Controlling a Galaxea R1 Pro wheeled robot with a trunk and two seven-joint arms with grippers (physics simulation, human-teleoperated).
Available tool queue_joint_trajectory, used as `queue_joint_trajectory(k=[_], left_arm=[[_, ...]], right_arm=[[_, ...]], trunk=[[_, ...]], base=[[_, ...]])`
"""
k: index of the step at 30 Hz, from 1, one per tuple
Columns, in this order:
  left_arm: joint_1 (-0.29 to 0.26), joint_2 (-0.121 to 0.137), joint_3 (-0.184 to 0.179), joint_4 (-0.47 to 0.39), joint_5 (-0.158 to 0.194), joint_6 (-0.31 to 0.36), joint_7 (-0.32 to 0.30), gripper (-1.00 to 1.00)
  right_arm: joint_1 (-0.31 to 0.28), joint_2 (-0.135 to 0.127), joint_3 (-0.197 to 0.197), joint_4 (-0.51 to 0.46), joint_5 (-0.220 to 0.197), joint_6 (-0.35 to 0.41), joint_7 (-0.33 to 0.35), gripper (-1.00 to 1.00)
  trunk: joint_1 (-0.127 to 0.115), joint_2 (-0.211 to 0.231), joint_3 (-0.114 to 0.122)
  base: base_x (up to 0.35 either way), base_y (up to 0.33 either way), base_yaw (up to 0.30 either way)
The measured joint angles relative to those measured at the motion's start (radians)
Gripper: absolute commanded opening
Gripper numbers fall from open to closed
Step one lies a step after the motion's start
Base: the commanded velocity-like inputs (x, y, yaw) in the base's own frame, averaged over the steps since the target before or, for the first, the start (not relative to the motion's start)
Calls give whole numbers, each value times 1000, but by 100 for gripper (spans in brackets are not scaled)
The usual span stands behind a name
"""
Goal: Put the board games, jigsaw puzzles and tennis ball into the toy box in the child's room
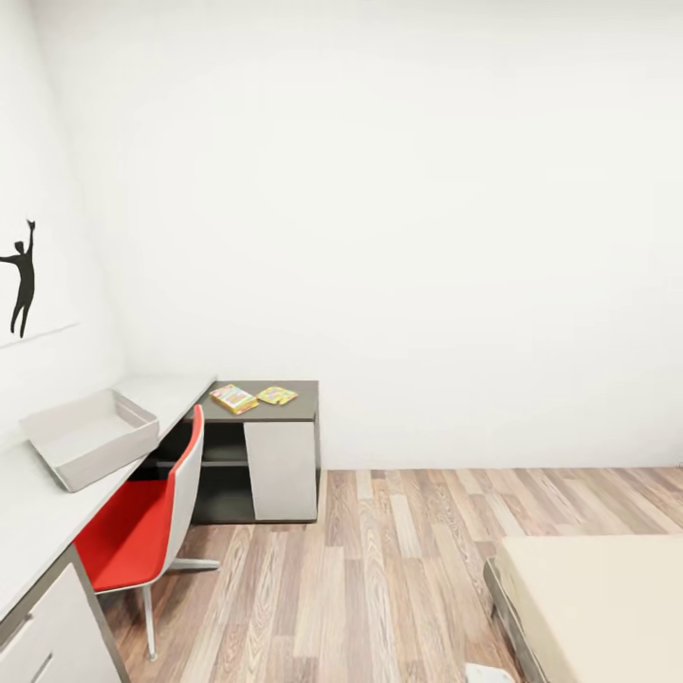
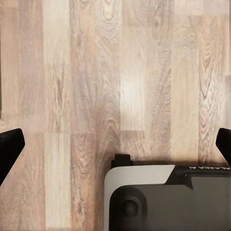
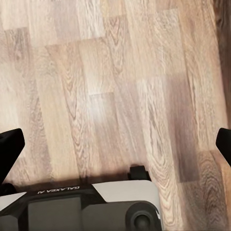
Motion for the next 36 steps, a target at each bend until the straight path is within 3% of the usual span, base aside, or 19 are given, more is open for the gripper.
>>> queue_joint_trajectory(k=[8,25,31,36], left_arm=[[0,0,0,0,0,0,-1,100],[0,0,-6,-1,0,-2,-2,100],[0,0,-14,-1,-6,-84,-3,100],[0,0,-15,-1,-5,-107,-2,100]], right_arm=[[0,2,1,0,0,-2,0,100],[0,2,0,1,0,-2,0,100],[0,2,0,1,0,-2,0,100],[0,2,1,3,0,-19,0,100]], trunk=[[0,0,0],[0,0,0],[0,0,0],[0,0,0]], base=[[-4,0,-103],[0,0,-278],[0,2,-286],[0,198,-286]])
